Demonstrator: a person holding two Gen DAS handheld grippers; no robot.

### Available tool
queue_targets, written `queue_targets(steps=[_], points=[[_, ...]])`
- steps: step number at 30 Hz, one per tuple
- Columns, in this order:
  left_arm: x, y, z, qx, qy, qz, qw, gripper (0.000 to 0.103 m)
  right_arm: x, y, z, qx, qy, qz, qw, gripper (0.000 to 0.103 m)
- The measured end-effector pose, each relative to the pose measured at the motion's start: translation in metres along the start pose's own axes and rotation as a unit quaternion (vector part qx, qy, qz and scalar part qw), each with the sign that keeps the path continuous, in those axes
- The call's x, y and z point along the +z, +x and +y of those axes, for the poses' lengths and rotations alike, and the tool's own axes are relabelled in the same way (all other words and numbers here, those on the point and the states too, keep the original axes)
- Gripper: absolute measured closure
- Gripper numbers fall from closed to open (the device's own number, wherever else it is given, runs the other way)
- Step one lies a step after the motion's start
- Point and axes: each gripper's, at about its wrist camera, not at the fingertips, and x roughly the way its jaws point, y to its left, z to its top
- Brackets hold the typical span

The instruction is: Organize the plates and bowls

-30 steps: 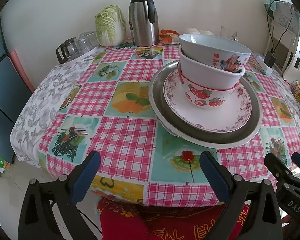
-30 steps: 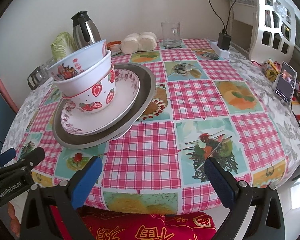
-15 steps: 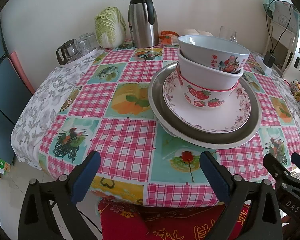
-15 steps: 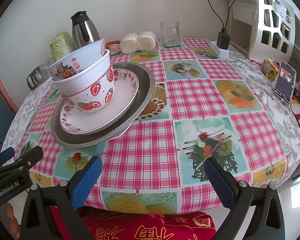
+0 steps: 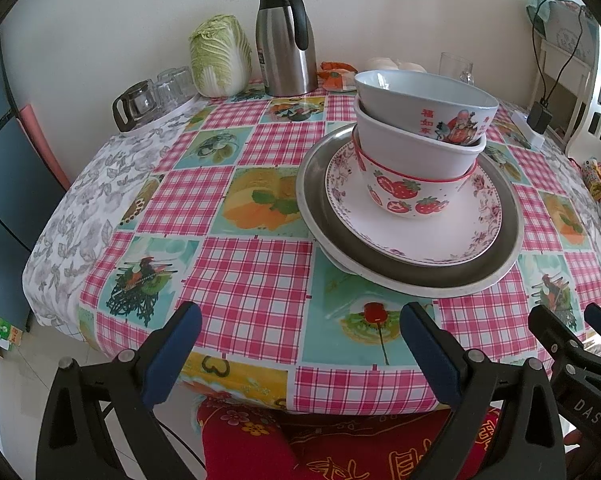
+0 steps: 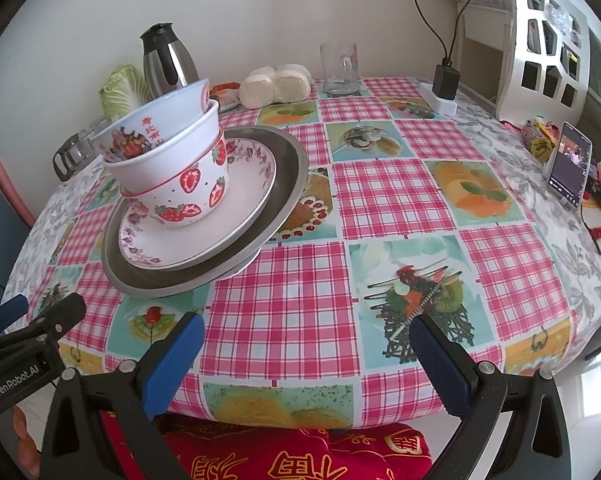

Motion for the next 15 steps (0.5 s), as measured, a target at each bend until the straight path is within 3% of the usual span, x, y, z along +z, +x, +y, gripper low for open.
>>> queue_targets(steps=[15], points=[[0.0004,-0.0048,-0.0042,-0.008,0.01,-0.012,0.9999,0.004,-0.0002,-0.0002,0.0003,0.0,0.0,0.0,1.0,0.0]])
